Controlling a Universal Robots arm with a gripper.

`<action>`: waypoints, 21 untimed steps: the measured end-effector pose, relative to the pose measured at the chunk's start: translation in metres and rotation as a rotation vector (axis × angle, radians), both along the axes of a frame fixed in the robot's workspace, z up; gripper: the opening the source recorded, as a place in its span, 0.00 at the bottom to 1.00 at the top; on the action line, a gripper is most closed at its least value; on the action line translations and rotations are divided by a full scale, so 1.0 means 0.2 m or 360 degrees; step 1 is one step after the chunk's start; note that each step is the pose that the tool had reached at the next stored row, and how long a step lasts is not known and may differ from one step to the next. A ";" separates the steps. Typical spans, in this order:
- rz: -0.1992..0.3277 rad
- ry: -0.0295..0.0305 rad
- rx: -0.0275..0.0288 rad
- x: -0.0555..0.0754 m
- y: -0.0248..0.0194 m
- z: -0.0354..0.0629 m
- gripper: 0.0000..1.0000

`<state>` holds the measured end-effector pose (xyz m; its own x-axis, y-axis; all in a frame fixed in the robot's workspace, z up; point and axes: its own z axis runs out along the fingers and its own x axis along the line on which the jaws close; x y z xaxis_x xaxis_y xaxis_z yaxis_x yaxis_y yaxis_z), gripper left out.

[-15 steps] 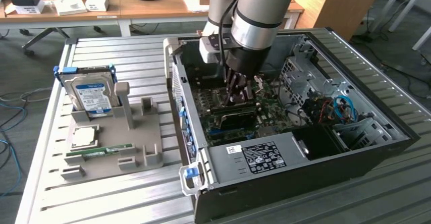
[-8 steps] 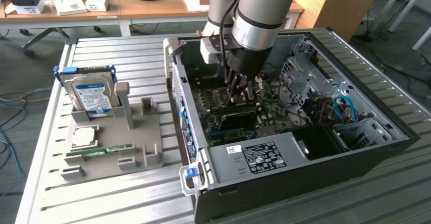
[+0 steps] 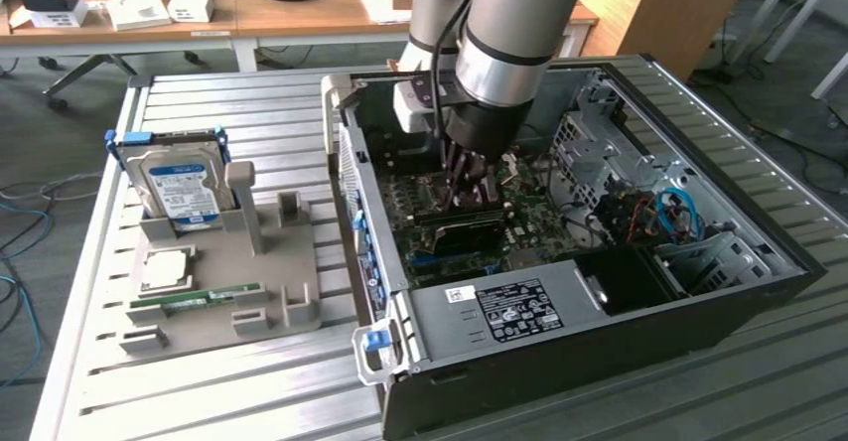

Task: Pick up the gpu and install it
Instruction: 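Press down on the gpu until it lock into place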

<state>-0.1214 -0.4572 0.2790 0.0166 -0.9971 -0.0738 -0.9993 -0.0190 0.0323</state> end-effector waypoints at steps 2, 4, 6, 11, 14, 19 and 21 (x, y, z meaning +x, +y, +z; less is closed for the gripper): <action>0.0000 -0.00008 0.00000 0.00 -0.001 -0.015 0.11; 0.0000 -0.00015 0.00001 0.00 -0.001 -0.030 0.11; 0.0000 -0.00020 -0.00001 0.00 -0.002 -0.045 0.11; 0.0000 -0.00021 -0.00004 0.00 -0.002 -0.060 0.11; 0.0000 -0.00024 -0.00001 0.00 -0.004 -0.060 0.11; 0.0000 -0.00039 0.00000 -0.01 -0.007 -0.071 0.11; 0.0000 -0.00047 -0.00016 -0.01 -0.008 -0.081 0.11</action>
<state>-0.1227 -0.4588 0.2627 0.0168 -0.9972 -0.0728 -0.9994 -0.0190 0.0293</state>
